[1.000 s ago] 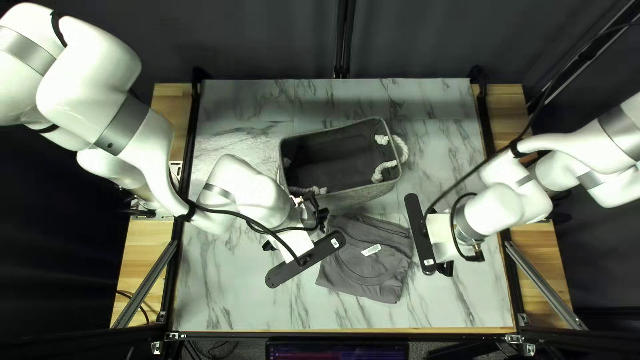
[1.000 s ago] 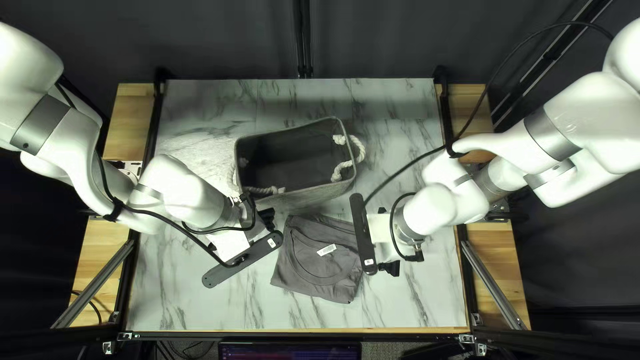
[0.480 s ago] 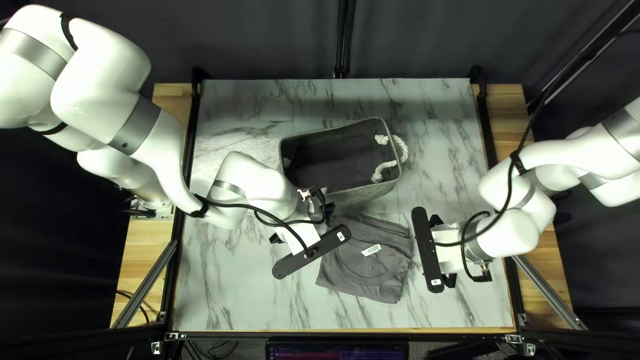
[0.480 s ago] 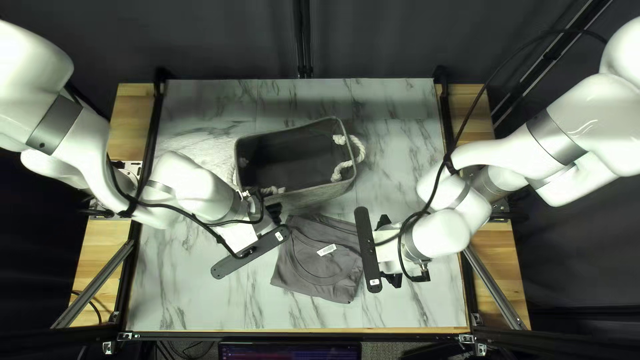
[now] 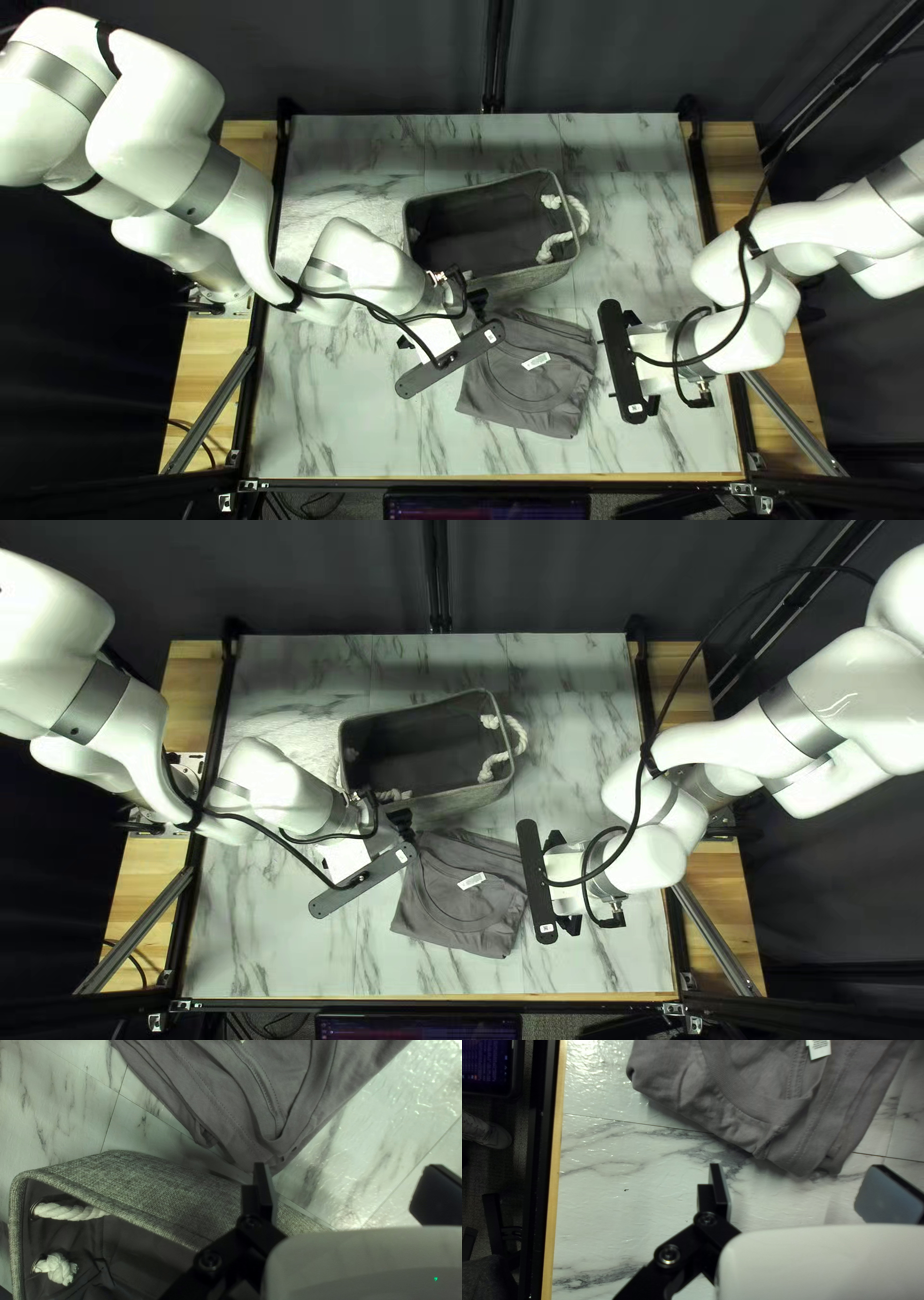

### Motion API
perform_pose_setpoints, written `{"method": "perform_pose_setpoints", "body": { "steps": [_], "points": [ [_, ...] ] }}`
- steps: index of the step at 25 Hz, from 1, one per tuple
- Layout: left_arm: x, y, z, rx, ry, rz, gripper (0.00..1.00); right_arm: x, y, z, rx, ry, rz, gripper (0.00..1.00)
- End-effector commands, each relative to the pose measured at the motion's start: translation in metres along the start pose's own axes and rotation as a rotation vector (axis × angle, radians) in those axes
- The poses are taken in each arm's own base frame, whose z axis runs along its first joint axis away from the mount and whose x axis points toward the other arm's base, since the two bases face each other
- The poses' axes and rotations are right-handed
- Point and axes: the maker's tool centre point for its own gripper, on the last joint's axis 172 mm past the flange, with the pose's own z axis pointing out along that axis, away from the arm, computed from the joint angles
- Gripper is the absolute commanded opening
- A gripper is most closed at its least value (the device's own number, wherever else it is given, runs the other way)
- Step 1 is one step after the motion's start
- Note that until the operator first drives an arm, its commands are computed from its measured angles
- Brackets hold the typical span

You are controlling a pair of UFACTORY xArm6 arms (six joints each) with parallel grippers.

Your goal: Pick up a folded sweatshirt and place it into a fabric basket

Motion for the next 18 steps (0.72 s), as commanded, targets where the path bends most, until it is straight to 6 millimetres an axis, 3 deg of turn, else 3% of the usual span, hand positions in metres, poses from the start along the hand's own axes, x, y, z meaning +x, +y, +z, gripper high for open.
{"method": "perform_pose_setpoints", "body": {
  "steps": [1, 4, 8, 13, 18],
  "points": [
    [0.000, 0.000, 0.000, 0.000, 0.000, 0.000, 1.00, 0.000, 0.000, 0.000, 0.000, 0.000, 0.000, 1.00],
    [0.011, -0.017, -0.006, -0.011, -0.018, 0.014, 1.00, -0.002, 0.004, 0.002, -0.008, -0.002, -0.010, 1.00],
    [-0.004, -0.035, 0.003, -0.034, -0.005, 0.036, 1.00, -0.004, 0.014, 0.000, -0.016, 0.005, -0.020, 1.00],
    [-0.010, -0.039, 0.013, -0.040, 0.007, 0.046, 1.00, 0.000, 0.015, -0.001, -0.019, 0.011, -0.034, 1.00],
    [-0.011, -0.049, 0.029, -0.055, 0.021, 0.112, 1.00, 0.010, 0.012, 0.027, -0.029, -0.006, -0.040, 1.00]
  ]
}}
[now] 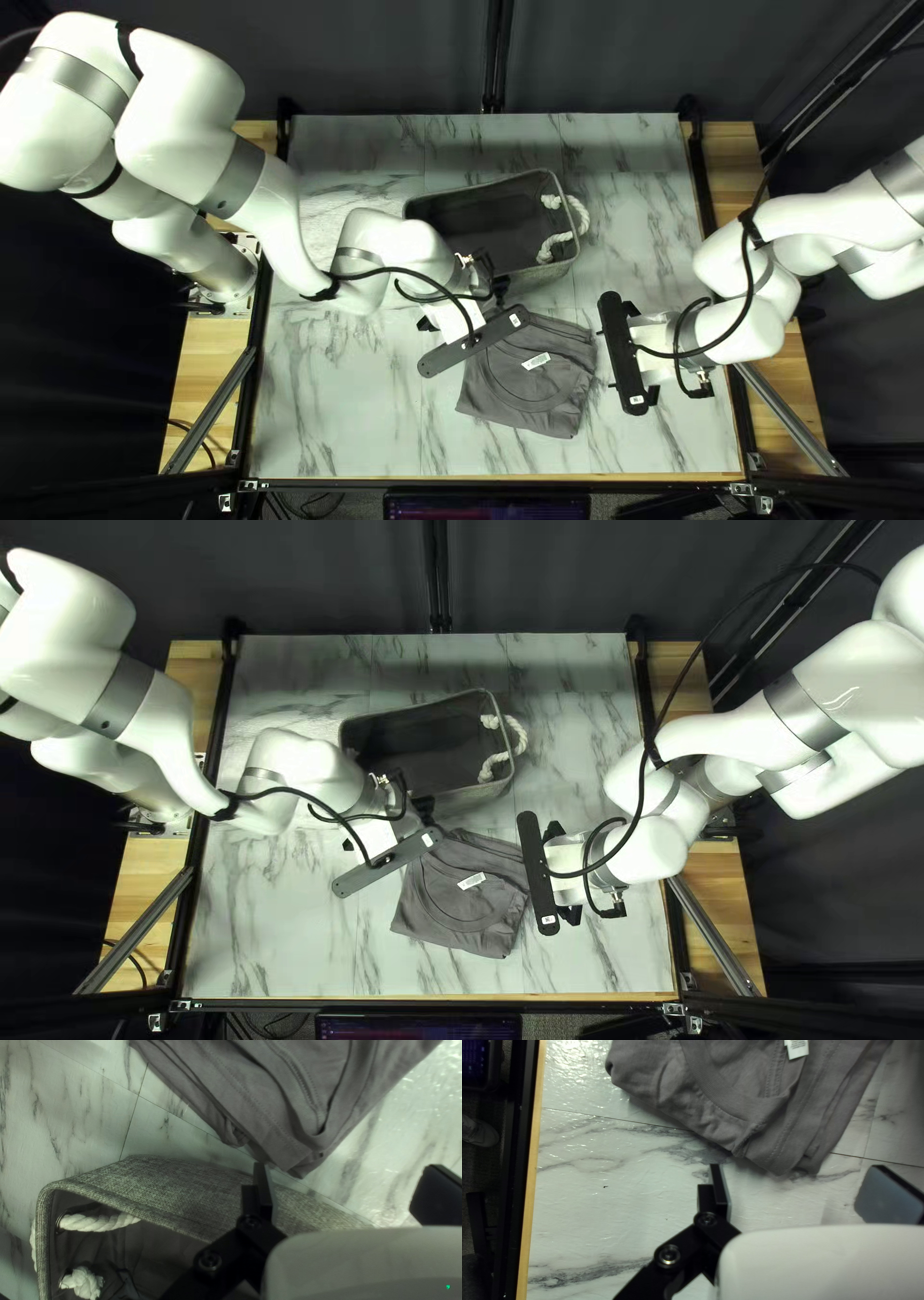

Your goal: Pick up a folded sweatshirt and place it into a fabric basket

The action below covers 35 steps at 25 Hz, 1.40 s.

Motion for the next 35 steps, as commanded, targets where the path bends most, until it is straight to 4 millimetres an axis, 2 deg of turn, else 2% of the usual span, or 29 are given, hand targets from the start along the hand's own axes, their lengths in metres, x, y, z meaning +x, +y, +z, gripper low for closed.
{"method": "perform_pose_setpoints", "body": {
  "steps": [1, 7, 18, 28, 35],
  "points": [
    [0.001, -0.009, 0.013, -0.010, 0.015, 0.056, 1.00, 0.006, 0.002, 0.022, -0.008, -0.004, -0.002, 1.00],
    [0.002, -0.008, 0.017, -0.016, 0.014, 0.105, 1.00, -0.001, 0.011, 0.023, -0.019, 0.013, -0.008, 1.00],
    [0.002, -0.003, 0.016, 0.009, 0.004, 0.100, 1.00, -0.014, 0.021, 0.043, 0.031, 0.016, -0.043, 1.00],
    [0.008, -0.001, 0.013, 0.043, -0.011, 0.098, 1.00, -0.010, 0.021, 0.059, 0.073, 0.010, -0.038, 1.00],
    [0.012, 0.000, 0.010, 0.059, -0.012, 0.103, 1.00, -0.007, 0.021, 0.062, 0.068, 0.003, -0.033, 1.00]
  ]
}}
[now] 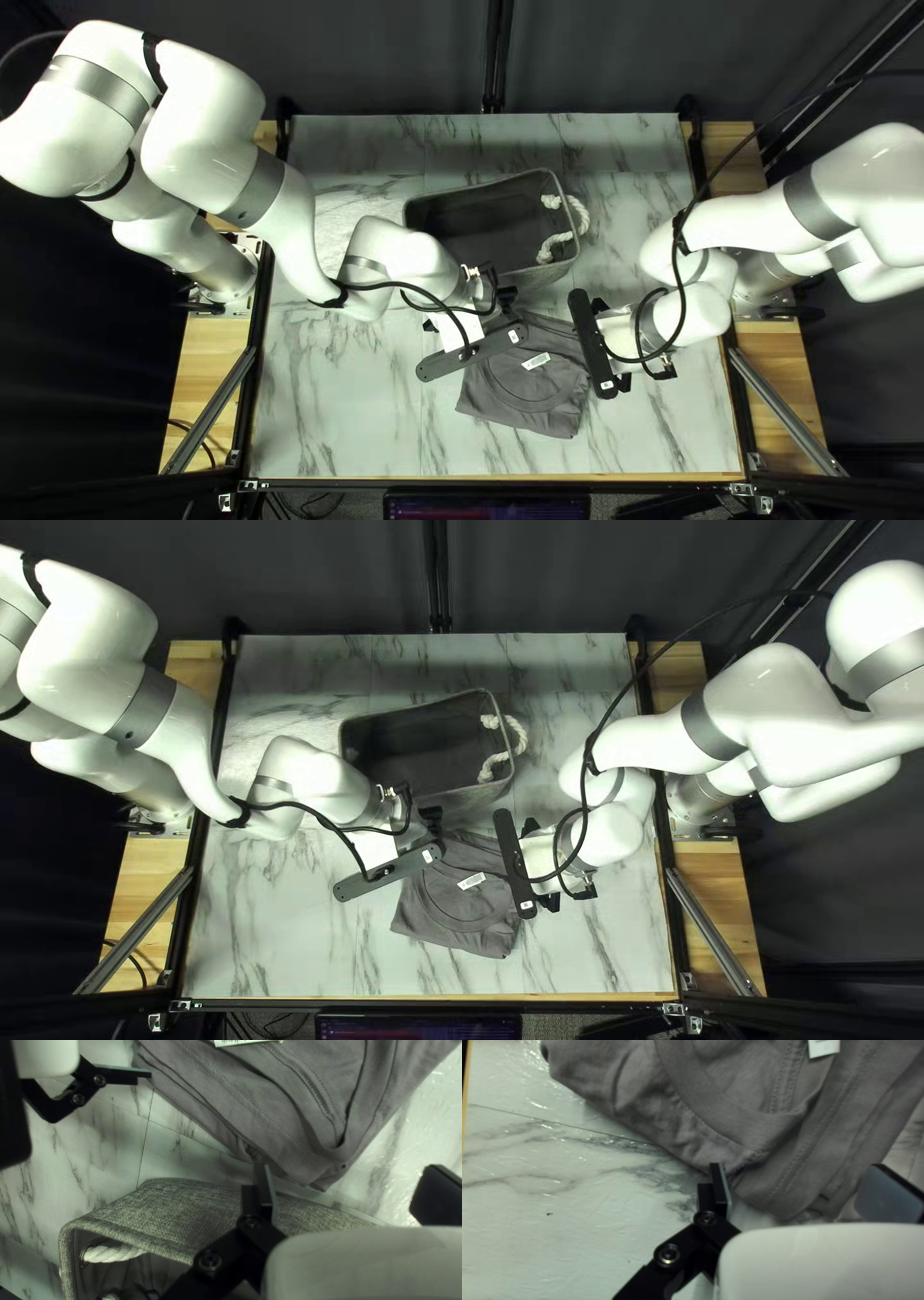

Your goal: Pick up a folded sweatshirt and place it into a fabric basket

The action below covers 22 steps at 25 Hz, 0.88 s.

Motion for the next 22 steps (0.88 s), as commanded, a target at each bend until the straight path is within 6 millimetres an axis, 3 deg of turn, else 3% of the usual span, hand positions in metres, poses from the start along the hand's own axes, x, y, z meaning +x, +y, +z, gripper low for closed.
{"method": "perform_pose_setpoints", "body": {
  "steps": [1, 3, 5, 6, 7, 8, 15, 22],
  "points": [
    [0.003, 0.001, -0.004, 0.014, -0.001, 0.003, 1.00, 0.002, 0.000, 0.005, 0.001, -0.007, 0.003, 1.00],
    [0.004, 0.003, -0.006, 0.024, -0.003, 0.005, 1.00, 0.002, 0.000, 0.007, 0.003, -0.012, 0.004, 0.66],
    [0.006, 0.005, -0.010, 0.036, -0.005, 0.008, 1.00, 0.002, 0.001, 0.007, 0.005, -0.015, 0.006, 0.57],
    [0.007, 0.005, -0.011, 0.042, -0.007, 0.009, 1.00, 0.003, 0.001, 0.007, 0.006, -0.016, 0.007, 0.47],
    [0.007, 0.006, -0.012, 0.045, -0.008, 0.010, 1.00, 0.003, 0.001, 0.007, 0.007, -0.017, 0.008, 0.15],
    [0.007, 0.006, -0.013, 0.051, -0.010, 0.010, 1.00, 0.003, 0.002, 0.007, 0.007, -0.017, 0.008, 0.01],
    [0.008, 0.008, -0.011, 0.065, -0.014, 0.008, 1.00, 0.004, 0.002, 0.003, 0.006, -0.013, 0.003, 0.00],
    [-0.004, 0.004, -0.003, 0.039, -0.023, 0.001, 1.00, 0.008, -0.007, -0.002, -0.001, -0.016, -0.011, 0.00]
  ]
}}
